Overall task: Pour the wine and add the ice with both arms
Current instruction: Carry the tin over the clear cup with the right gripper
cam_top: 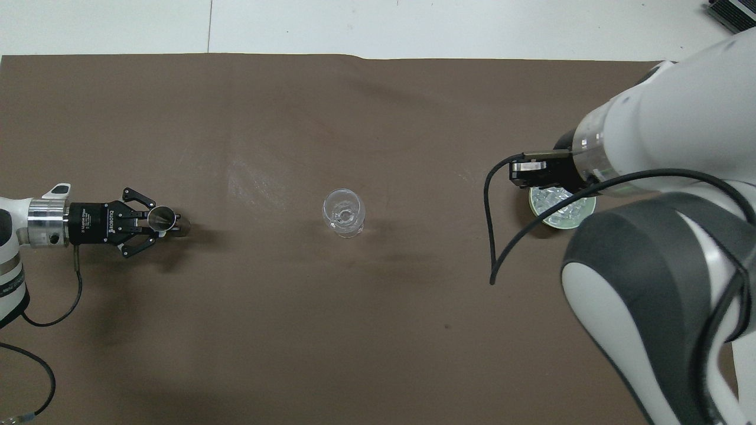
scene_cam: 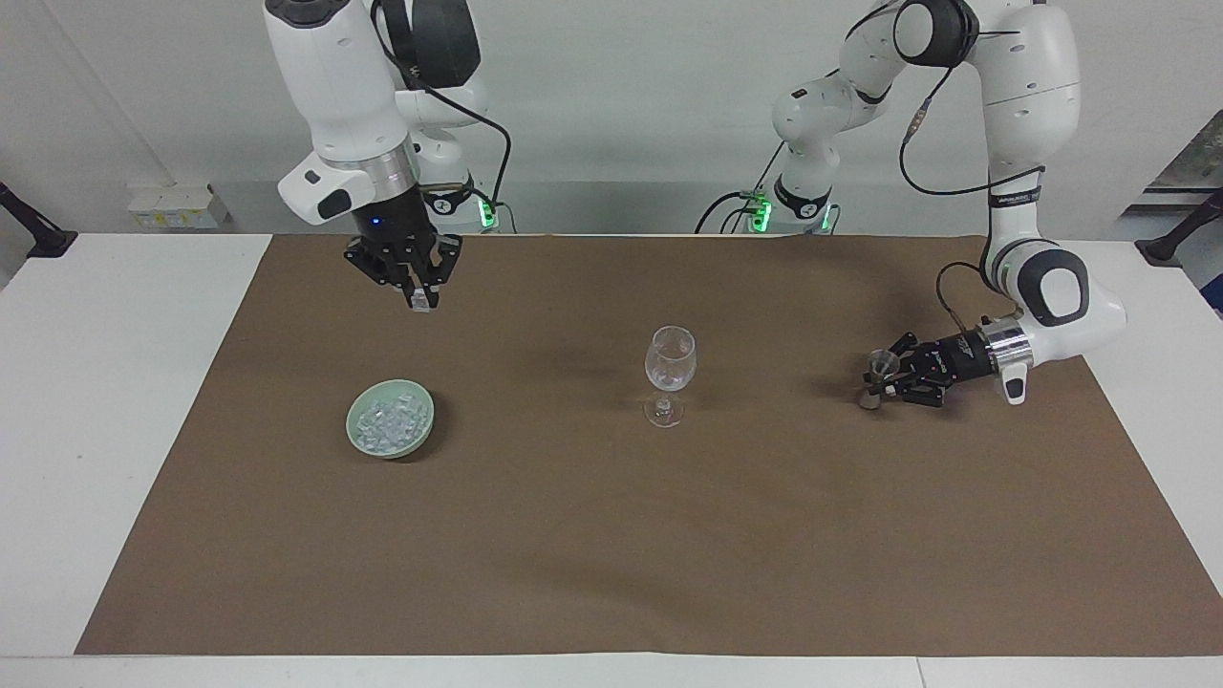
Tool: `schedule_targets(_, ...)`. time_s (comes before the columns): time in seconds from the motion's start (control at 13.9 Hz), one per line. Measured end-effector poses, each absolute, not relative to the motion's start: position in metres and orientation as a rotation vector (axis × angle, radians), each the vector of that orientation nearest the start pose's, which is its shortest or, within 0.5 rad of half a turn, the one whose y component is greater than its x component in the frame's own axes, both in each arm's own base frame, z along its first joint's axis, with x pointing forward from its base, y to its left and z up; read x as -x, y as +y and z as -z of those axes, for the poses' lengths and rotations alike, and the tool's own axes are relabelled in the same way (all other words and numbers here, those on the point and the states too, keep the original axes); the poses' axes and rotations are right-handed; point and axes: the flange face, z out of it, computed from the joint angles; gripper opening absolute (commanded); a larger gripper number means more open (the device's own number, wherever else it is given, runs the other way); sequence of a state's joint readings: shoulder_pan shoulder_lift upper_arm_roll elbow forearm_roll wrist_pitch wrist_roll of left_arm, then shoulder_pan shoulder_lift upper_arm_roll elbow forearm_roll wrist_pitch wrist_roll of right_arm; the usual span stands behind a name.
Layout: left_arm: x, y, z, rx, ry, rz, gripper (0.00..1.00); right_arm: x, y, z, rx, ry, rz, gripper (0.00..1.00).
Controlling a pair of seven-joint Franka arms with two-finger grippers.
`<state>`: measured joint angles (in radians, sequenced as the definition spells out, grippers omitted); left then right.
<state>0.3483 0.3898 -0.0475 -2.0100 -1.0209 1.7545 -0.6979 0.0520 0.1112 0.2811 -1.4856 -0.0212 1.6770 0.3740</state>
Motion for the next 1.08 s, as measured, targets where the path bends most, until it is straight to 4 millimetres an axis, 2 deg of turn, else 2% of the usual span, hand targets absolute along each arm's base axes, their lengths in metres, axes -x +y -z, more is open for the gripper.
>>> schedule_targets(0.14,-0.551,0.092,-0.258,-1.574,1.524,0.909,0.00,-0.574,0.219,-0.608,3.094,0.115,0.119,0.00)
schedule_targets(0.36,-0.551,0.092,-0.258,-1.578,1.518,0.906,0.00,-0.584,0.252,-0.599,3.070,0.208,0.106,0.00)
schedule_targets(0.5,-0.551,0.092,-0.258,-1.578,1.517,0.905,0.00,-0.589,0.278,-0.590,3.076,0.202,0.117,0.00)
schedule_targets(0.65,-0.551,0.092,-0.258,-1.579,1.516,0.905,0.11,-0.591,0.305,-0.582,3.075,0.207,0.125,0.00)
schedule_targets(0.79,-0.551,0.092,-0.258,-1.579,1.515,0.904,0.19,-0.590,0.326,-0.575,3.074,0.174,0.127,0.00)
schedule_targets(0.86,-0.551,0.092,-0.258,-1.580,1.514,0.904,0.24,-0.589,0.334,-0.574,3.069,0.156,0.126,0.00)
schedule_targets(1.08,-0.551,0.094,-0.258,-1.580,1.514,0.901,0.30,-0.581,0.351,-0.577,3.054,0.103,0.124,0.00)
